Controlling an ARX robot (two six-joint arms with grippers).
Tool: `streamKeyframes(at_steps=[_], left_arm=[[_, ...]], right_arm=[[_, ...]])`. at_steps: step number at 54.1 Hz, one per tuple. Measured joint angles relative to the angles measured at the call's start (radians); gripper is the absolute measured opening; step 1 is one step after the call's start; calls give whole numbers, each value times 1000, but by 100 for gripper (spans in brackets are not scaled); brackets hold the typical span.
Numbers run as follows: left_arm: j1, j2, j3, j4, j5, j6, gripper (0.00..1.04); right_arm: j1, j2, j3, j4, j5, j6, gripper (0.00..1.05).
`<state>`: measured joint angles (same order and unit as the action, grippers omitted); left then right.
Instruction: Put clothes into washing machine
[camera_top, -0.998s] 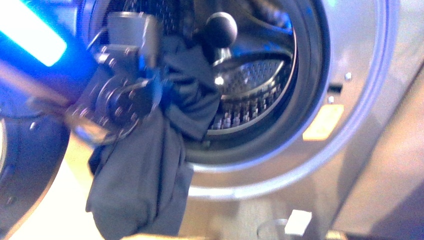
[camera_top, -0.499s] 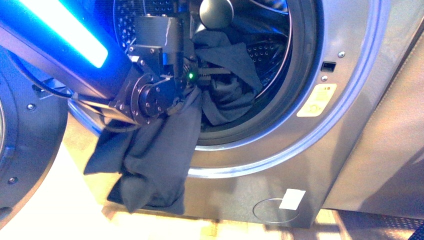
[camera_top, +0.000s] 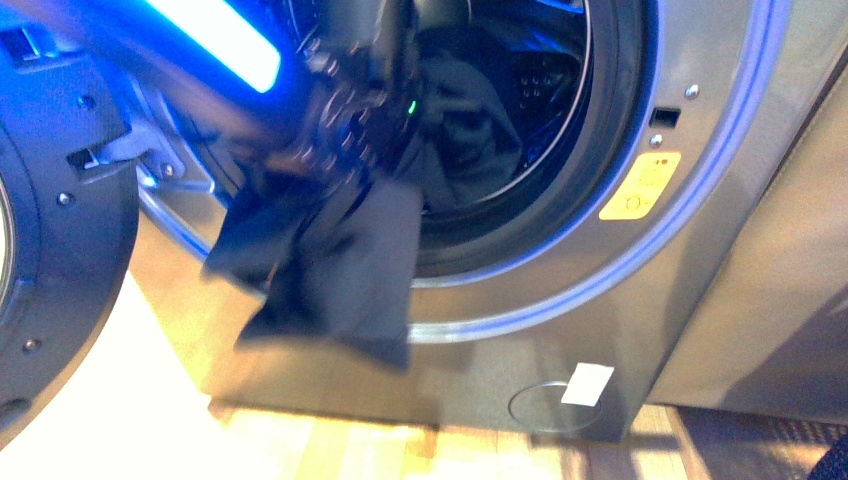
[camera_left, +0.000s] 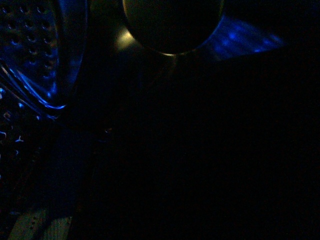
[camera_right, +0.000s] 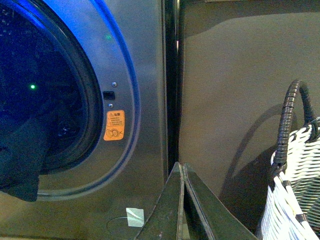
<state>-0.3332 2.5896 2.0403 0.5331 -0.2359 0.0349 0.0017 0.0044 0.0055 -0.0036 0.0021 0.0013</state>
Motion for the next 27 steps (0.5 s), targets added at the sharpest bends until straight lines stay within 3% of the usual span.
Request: streamKeyframes(at_steps=[15, 27], left_arm=[[21, 127, 262, -63, -17, 66, 14], [24, 147, 341, -74, -16, 121, 14]], right_arm=[[0, 0, 0, 0, 0, 0, 2], [0, 0, 0, 0, 0, 0, 2]])
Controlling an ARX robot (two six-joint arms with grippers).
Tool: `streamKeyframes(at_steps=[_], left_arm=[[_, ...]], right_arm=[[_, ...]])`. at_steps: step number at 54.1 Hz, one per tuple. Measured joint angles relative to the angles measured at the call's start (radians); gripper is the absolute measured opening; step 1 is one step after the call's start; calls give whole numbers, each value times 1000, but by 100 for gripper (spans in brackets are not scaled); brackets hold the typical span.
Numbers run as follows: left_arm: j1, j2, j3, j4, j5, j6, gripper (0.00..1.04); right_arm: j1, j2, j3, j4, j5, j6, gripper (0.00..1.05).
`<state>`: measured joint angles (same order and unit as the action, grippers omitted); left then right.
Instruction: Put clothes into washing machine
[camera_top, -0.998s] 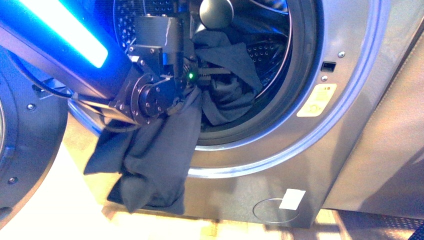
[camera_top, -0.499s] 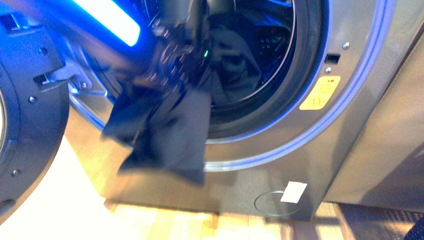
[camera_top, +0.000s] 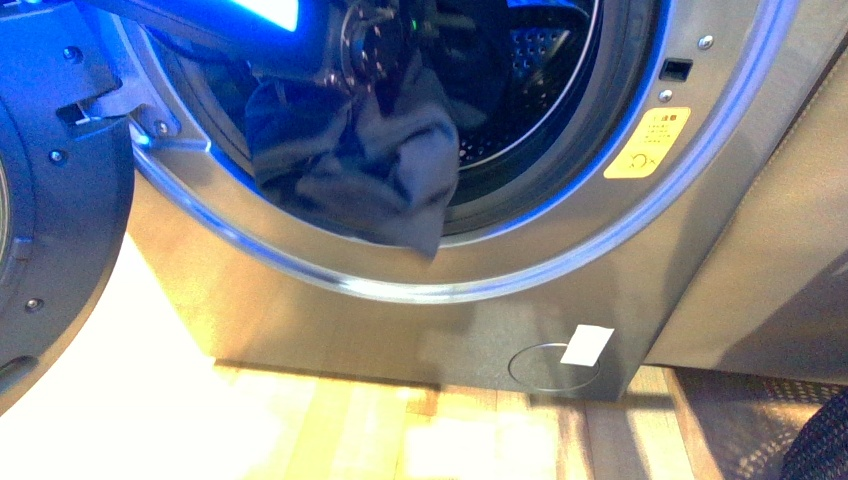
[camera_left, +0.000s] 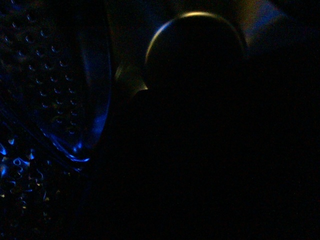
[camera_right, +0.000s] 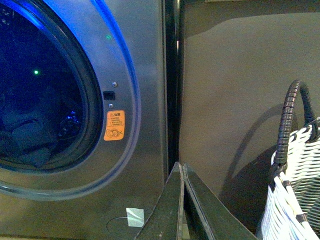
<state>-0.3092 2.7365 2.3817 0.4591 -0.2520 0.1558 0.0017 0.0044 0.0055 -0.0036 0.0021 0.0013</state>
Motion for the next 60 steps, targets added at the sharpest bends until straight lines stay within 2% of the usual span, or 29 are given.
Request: streamKeyframes(at_steps=[22, 33, 47, 60], left_arm=[[-28, 2, 2, 143, 15, 127, 14], [-37, 2, 5, 67, 42, 124, 14], [-35, 3, -19, -98, 60, 38, 55], [-27, -56, -203, -84, 63, -45, 95]], right_arm=[[0, 0, 0, 0, 0, 0, 2], [0, 0, 0, 0, 0, 0, 2], [0, 0, 0, 0, 0, 0, 2], [0, 0, 0, 0, 0, 0, 2]])
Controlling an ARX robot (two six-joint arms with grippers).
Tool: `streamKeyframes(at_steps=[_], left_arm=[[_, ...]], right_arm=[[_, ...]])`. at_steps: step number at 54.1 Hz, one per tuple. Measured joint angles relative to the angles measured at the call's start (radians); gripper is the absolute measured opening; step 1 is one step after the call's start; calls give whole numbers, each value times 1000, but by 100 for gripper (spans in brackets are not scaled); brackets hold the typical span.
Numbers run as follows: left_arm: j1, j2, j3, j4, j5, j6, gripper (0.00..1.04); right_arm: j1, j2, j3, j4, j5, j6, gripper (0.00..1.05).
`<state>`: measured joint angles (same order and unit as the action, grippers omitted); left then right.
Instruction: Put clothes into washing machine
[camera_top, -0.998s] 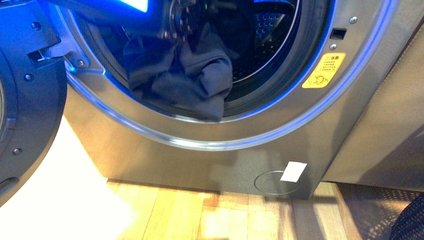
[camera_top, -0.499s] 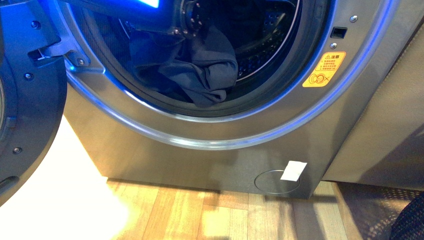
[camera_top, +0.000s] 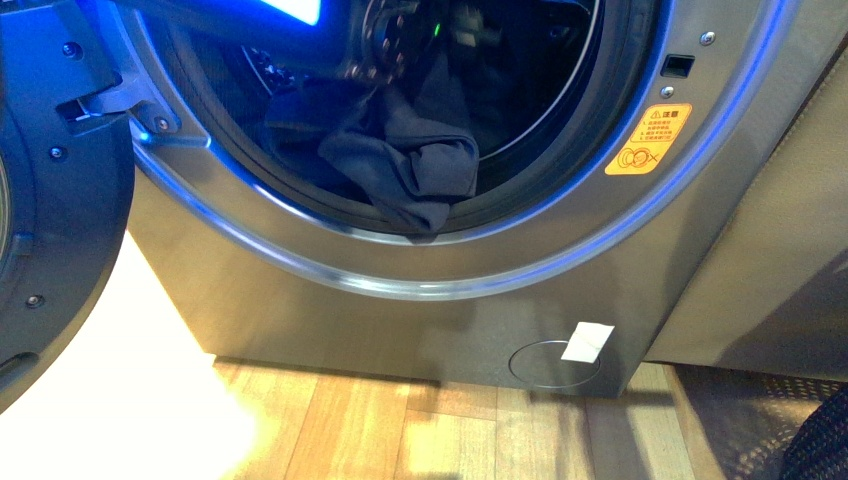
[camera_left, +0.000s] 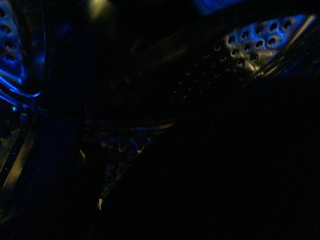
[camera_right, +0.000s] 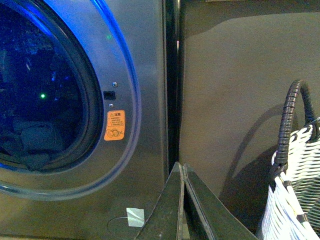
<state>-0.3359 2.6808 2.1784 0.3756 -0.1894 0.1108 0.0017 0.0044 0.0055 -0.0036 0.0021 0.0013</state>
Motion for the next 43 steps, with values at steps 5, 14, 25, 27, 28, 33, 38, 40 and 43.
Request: streamKeyframes(at_steps=[5, 14, 25, 27, 28, 33, 38, 40, 43], left_arm=[[0, -53, -98, 38, 3, -10, 99], [-1, -182, -286, 104, 8, -14, 98], [-13, -374, -626, 206, 7, -32, 98], [-19, -414, -697, 237, 6, -33, 98], [-22, -430, -725, 248, 7, -33, 98], [-39, -534, -878, 320, 9, -33, 98], [-52, -630, -998, 369, 19, -35, 98], [-58, -675, -1051, 391, 31, -35, 98], [-66, -743, -1133, 420, 38, -37, 98]], right_arm=[[0, 0, 0, 0, 0, 0, 2], [0, 0, 0, 0, 0, 0, 2], [0, 0, 0, 0, 0, 0, 2], [0, 0, 0, 0, 0, 0, 2], [0, 0, 0, 0, 0, 0, 2], [0, 0, 0, 0, 0, 0, 2], [0, 0, 0, 0, 0, 0, 2], [0, 0, 0, 0, 0, 0, 2], [0, 0, 0, 0, 0, 0, 2]])
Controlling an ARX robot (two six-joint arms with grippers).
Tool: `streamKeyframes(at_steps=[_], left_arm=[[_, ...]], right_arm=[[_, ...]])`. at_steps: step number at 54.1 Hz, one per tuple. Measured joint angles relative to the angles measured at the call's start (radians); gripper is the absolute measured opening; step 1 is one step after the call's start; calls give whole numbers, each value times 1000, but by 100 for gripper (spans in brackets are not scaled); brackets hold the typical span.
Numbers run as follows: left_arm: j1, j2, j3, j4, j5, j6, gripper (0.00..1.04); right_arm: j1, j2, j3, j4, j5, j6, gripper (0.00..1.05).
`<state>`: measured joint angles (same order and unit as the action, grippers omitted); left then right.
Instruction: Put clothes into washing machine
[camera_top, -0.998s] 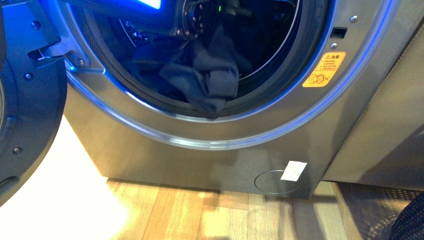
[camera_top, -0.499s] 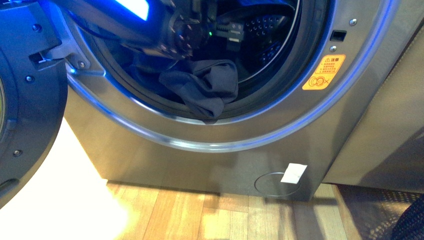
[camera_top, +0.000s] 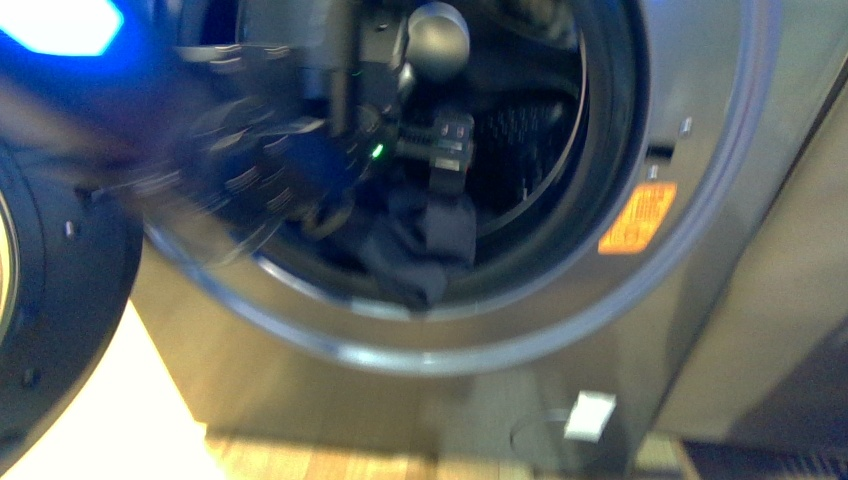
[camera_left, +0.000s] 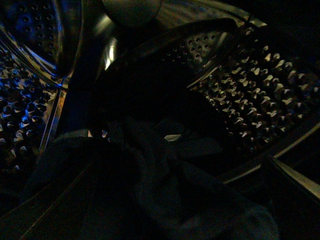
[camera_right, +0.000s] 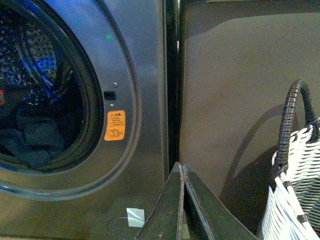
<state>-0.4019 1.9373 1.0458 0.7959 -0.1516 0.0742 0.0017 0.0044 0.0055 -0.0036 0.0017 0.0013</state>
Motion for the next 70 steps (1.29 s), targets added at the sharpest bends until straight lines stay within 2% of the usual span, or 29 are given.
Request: streamKeyframes(at_steps=[16, 29, 35, 37, 43, 52, 54, 70], left_arm=[[-30, -423, -382, 42, 36, -21, 98], [-24, -776, -533, -71, 74, -29, 98], [-39, -955, -601, -262, -195, -51, 81], [-19, -1008, -643, -281, -225, -55, 74], [50, -1114, -728, -285, -194, -63, 54], [171, -1251, -861, -303, -72, -72, 9], [188, -1271, -876, -309, -60, -74, 3], [281, -1426, -956, -373, 34, -76, 4]], right_arm=[[0, 0, 0, 0, 0, 0, 2], [0, 0, 0, 0, 0, 0, 2], [0, 0, 0, 0, 0, 0, 2], [0, 0, 0, 0, 1, 0, 2], [0, 0, 0, 0, 0, 0, 2], [0, 0, 0, 0, 0, 0, 2], [0, 0, 0, 0, 0, 0, 2], [0, 0, 0, 0, 0, 0, 2]])
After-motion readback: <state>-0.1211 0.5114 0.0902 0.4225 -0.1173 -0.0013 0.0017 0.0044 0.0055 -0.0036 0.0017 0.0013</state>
